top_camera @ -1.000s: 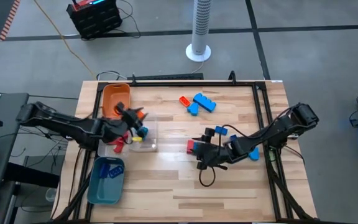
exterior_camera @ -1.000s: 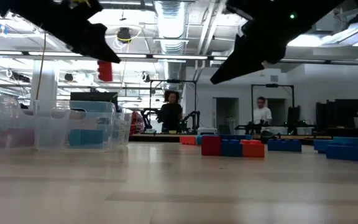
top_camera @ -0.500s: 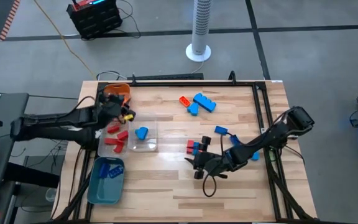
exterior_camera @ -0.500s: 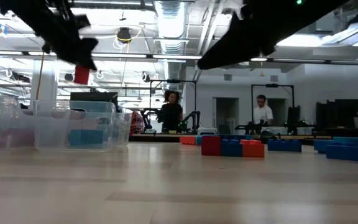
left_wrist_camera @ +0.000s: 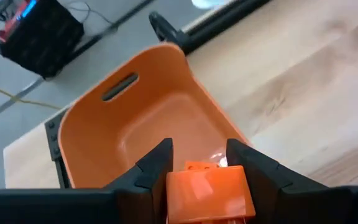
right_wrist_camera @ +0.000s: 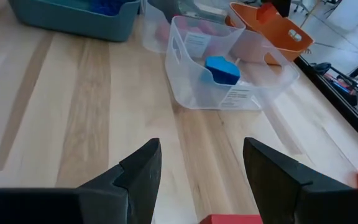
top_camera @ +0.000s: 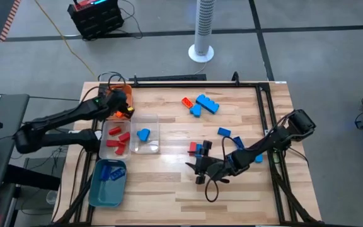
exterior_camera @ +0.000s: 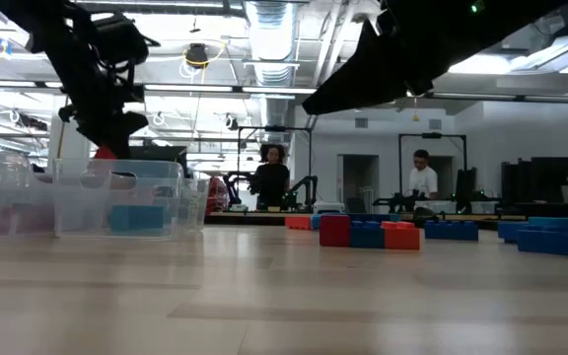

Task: Sort blocks
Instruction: Put the orange game piece into the orange bin, then put the red block into the left transparent bin

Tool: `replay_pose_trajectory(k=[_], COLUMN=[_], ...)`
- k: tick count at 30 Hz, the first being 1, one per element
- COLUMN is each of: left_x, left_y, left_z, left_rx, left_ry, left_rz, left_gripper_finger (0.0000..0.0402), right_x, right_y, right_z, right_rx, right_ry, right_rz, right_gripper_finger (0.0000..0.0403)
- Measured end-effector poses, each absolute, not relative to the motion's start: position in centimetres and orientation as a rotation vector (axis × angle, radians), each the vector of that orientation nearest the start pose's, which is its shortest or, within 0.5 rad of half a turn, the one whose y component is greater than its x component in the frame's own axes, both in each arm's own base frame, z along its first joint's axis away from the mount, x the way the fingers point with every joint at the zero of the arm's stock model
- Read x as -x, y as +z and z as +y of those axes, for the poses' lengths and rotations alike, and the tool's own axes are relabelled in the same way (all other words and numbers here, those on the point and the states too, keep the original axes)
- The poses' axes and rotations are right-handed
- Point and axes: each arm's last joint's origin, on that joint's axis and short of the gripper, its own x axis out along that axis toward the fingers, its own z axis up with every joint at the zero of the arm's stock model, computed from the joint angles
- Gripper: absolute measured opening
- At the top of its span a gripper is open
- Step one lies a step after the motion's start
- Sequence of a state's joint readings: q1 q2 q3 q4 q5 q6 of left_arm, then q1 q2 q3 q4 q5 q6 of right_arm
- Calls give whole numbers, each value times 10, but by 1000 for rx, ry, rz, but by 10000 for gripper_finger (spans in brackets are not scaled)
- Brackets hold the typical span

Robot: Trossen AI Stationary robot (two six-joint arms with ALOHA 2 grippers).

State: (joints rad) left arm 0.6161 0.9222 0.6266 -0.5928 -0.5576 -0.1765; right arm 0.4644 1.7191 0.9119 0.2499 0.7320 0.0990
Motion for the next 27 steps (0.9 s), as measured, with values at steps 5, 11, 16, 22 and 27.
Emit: replay_pose_trajectory(k=[5, 11, 16, 22, 27], left_x=[-132, -132, -140, -164, -203], left_y=[225, 226, 243, 266, 265], left_z=[114, 114, 114, 118, 127], left_rx=[164, 156, 137, 155, 186], left_ry=[1162, 1159, 1078, 920, 746], left_rz=[876, 875, 818, 780, 844], left_gripper_finger=[170, 203, 205, 192, 183], right_x=[-319, -319, -320, -323, -324], right_y=[180, 180, 179, 179, 178], right_z=[138, 138, 135, 129, 125], right_rx=[223, 231, 231, 227, 201], right_ry=[-282, -281, -289, -307, -292], right_rz=[458, 464, 469, 473, 484], right_gripper_finger=[234, 234, 234, 234, 234])
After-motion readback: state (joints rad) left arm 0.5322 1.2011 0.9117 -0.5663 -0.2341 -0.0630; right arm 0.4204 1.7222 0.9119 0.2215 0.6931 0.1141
